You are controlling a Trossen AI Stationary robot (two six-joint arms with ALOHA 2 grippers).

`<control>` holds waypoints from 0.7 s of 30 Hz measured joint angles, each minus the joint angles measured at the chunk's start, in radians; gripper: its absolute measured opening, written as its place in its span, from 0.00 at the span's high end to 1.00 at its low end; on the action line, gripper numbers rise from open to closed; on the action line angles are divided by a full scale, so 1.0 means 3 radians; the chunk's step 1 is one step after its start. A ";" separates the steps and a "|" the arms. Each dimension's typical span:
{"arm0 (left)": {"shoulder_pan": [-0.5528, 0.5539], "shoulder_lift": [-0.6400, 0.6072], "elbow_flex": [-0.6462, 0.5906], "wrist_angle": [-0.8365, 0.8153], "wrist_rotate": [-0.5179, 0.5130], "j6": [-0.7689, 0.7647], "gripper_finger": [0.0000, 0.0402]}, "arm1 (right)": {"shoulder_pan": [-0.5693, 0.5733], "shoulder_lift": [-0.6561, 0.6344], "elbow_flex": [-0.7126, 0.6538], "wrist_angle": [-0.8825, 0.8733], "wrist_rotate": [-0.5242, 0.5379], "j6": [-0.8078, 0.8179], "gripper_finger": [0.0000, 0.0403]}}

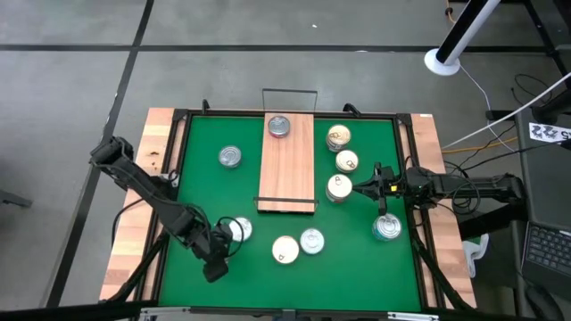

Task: Stack canned seafood by type on shelf
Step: Stack the red tuna can on top of the red tuna can on the shelf

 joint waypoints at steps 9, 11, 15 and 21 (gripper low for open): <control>-0.0039 0.0203 0.0003 0.0022 -0.0006 0.0024 0.44 | 0.0000 0.0000 0.0000 0.0000 0.0000 0.0000 0.95; -0.0039 0.0257 0.0001 0.0020 -0.0008 0.0025 0.44 | 0.0000 0.0000 0.0001 0.0000 0.0000 0.0000 0.95; -0.0039 0.0387 0.0001 0.0034 -0.0011 0.0147 0.44 | 0.0000 0.0000 0.0000 0.0000 0.0000 0.0000 0.95; -0.0033 0.0490 0.0001 0.0022 -0.0015 0.0331 0.44 | 0.0000 0.0000 0.0000 0.0000 0.0000 0.0000 0.95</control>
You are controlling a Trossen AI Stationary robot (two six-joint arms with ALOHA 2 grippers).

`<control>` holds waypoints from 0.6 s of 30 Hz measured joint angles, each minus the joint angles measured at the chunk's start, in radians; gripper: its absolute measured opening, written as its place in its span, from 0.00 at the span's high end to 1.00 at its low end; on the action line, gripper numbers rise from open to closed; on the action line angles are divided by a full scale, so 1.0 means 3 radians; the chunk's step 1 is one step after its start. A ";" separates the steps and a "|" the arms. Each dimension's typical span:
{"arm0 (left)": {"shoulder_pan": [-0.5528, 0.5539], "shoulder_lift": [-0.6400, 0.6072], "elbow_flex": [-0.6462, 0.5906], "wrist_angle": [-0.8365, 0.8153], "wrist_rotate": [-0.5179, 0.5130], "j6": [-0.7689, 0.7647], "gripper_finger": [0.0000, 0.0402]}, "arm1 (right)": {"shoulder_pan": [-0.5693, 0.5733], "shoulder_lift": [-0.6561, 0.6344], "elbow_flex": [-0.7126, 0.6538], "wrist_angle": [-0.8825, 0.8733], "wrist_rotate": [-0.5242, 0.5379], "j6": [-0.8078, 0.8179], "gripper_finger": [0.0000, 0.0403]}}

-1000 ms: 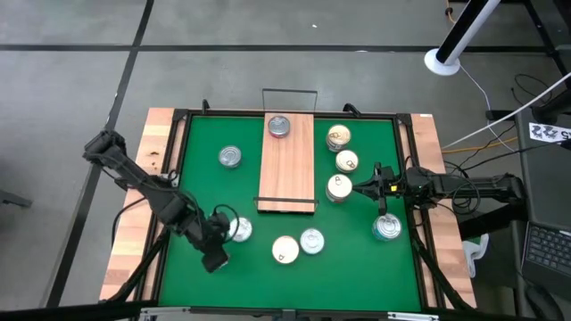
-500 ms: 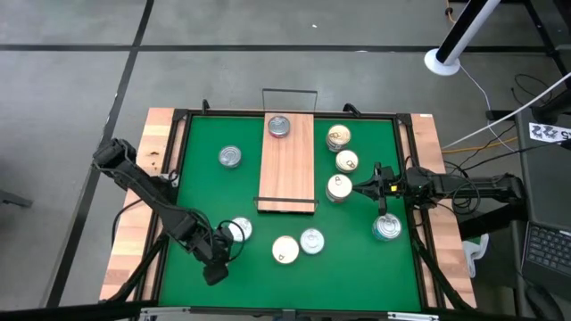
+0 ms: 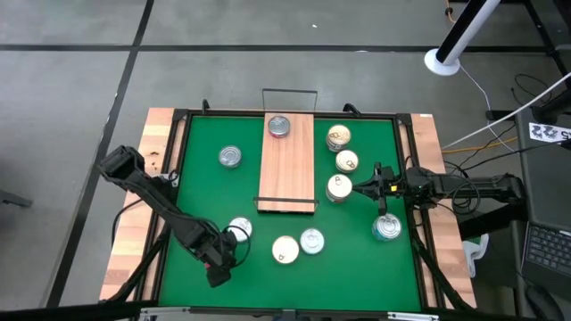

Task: Stack canned seafood by type on shelf
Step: Stack the red tuna can on top of the red tuna can on the shelf

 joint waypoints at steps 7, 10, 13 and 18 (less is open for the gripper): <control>0.0082 -0.0010 0.0018 -0.0036 -0.0015 0.0069 0.51 | 0.0000 0.0000 0.0000 0.0000 0.0000 0.0000 0.95; 0.0155 -0.0009 0.0082 -0.0106 -0.0024 0.0209 0.62 | 0.0000 0.0000 0.0001 0.0000 0.0000 -0.0001 0.95; 0.0241 -0.0010 0.0172 -0.0279 -0.0038 0.0354 0.68 | 0.0000 0.0000 0.0001 0.0000 0.0000 -0.0001 0.95; 0.0398 -0.0010 0.0407 -0.0690 -0.0050 0.0642 0.68 | 0.0000 0.0000 0.0000 0.0000 0.0000 -0.0001 0.95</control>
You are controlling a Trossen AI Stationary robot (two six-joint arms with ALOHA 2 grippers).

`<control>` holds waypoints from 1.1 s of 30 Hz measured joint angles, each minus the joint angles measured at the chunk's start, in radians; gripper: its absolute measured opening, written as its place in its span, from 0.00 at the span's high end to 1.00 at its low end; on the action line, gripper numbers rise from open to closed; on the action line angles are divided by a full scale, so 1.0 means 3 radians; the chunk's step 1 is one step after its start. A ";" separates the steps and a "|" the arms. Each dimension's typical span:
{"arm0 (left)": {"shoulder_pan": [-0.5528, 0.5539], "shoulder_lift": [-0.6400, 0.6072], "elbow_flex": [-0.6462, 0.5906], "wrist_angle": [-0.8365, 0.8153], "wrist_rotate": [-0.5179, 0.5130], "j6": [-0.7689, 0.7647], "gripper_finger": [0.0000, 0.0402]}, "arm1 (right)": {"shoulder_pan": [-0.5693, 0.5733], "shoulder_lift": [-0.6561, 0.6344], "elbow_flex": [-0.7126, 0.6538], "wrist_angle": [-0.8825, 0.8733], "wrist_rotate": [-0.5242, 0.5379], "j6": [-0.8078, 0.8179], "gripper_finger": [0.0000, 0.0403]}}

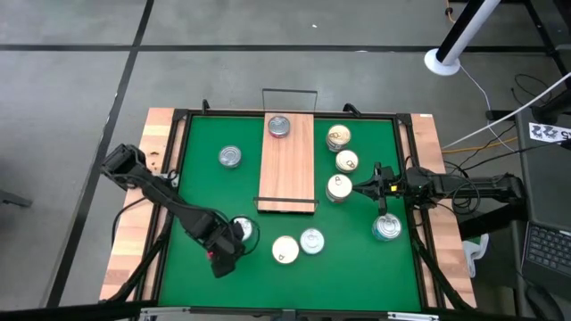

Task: Stack canned seafood by type on shelf
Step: Stack the red tuna can on top of the red tuna can on the shelf

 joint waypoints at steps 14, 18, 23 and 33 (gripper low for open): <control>0.0658 -0.0004 0.1350 -0.1708 -0.1606 0.1145 0.68 | 0.0000 0.0000 0.0000 0.0000 0.0000 -0.0004 0.95; 0.0956 -0.0009 0.1565 -0.1770 -0.2351 0.1719 0.67 | 0.0000 0.0001 0.0000 0.0000 0.0000 -0.0004 0.95; 0.1476 -0.0009 0.1569 -0.1415 -0.3062 0.2582 0.66 | 0.0000 0.0000 0.0000 0.0000 0.0000 -0.0005 0.95; 0.2581 0.0197 0.1503 0.0132 -0.2874 0.4266 0.65 | 0.0000 0.0000 0.0000 -0.0001 0.0000 -0.0006 0.95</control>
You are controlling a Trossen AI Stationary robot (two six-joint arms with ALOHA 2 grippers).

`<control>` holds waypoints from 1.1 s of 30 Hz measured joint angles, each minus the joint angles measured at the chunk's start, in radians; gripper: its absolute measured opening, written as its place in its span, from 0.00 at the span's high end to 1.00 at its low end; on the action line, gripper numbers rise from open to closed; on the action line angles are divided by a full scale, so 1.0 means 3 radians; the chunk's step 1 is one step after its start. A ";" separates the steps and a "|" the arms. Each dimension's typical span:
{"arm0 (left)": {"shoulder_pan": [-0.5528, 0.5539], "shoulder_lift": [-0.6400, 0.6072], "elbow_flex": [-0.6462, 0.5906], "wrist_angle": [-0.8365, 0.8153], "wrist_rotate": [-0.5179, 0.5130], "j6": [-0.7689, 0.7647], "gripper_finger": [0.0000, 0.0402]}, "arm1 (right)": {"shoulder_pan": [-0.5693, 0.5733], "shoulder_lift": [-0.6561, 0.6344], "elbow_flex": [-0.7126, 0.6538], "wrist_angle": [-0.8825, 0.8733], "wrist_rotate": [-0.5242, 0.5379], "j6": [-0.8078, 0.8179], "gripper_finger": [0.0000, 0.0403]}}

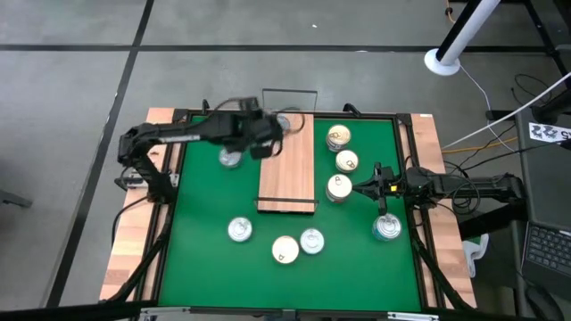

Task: Stack canned seafood by type on shelf
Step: Stack the red tuna can on top of the red tuna can on the shelf

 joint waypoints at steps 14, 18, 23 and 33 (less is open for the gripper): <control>0.0600 0.0860 -0.0002 0.0944 0.0405 0.1226 0.65 | 0.0000 0.0001 0.0001 0.0000 0.0001 -0.0001 0.95; 0.0610 0.1027 -0.0003 0.1012 0.0406 0.1261 0.66 | 0.0000 0.0001 0.0000 0.0000 0.0001 -0.0001 0.95; 0.0600 0.1131 -0.0003 0.1032 0.0375 0.1386 0.64 | 0.0000 0.0000 0.0001 0.0000 0.0001 -0.0001 0.95; 0.0600 0.1150 -0.0001 0.0984 0.0354 0.1467 0.63 | 0.0000 0.0000 0.0000 0.0000 0.0001 -0.0001 0.95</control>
